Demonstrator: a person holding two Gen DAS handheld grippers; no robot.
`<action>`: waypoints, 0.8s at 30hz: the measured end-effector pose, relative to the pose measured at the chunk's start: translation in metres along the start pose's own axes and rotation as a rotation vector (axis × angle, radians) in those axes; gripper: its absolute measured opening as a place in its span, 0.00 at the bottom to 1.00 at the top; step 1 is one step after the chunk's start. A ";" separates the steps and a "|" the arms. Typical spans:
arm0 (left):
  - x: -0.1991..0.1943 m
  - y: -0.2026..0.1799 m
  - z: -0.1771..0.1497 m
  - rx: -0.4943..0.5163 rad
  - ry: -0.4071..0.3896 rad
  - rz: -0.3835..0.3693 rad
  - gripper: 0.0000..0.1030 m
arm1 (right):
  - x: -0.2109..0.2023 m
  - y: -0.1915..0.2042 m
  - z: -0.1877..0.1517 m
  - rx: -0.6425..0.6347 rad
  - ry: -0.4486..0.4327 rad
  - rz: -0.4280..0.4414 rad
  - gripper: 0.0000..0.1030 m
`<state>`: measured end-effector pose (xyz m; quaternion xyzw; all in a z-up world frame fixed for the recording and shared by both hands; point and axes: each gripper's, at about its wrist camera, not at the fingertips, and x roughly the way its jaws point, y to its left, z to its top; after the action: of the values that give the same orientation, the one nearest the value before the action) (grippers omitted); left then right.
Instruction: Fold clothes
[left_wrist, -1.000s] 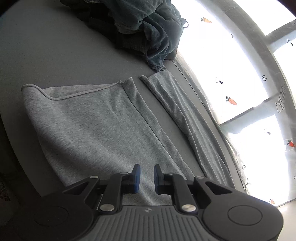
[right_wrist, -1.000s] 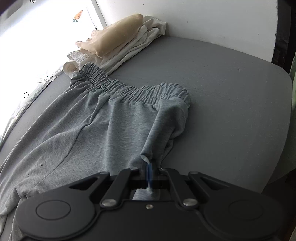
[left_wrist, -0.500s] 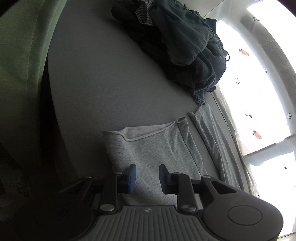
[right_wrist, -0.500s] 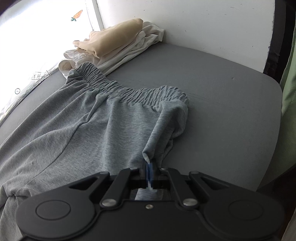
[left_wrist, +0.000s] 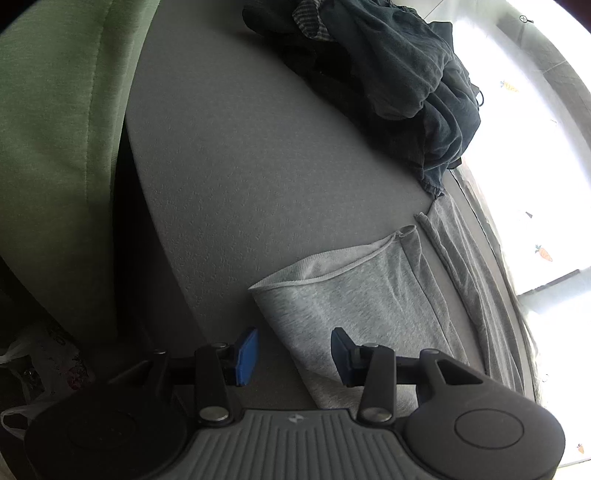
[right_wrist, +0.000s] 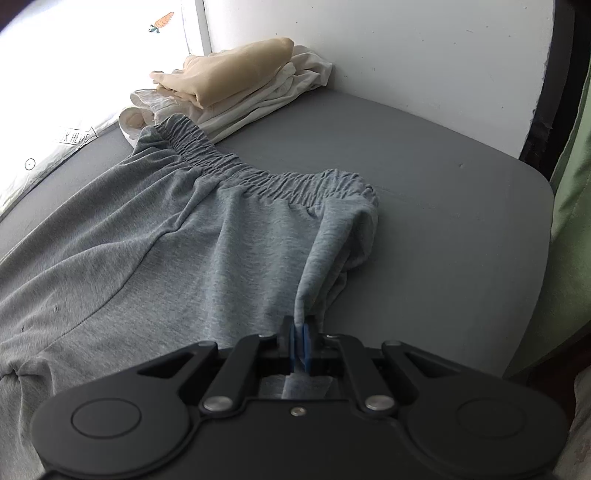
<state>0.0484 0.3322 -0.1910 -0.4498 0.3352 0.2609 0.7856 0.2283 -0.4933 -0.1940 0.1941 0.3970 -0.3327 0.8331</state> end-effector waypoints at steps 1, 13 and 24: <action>0.001 0.000 0.000 0.001 0.003 0.001 0.43 | 0.000 0.001 0.000 -0.011 -0.002 -0.004 0.05; -0.010 -0.031 0.015 0.087 -0.083 -0.013 0.01 | -0.013 -0.025 0.012 0.127 0.001 0.105 0.01; -0.035 -0.094 0.033 0.148 -0.230 -0.136 0.01 | -0.053 -0.055 0.046 0.375 -0.150 0.284 0.01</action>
<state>0.1024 0.3139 -0.1019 -0.3796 0.2302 0.2313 0.8656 0.1894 -0.5374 -0.1268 0.3738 0.2344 -0.2936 0.8480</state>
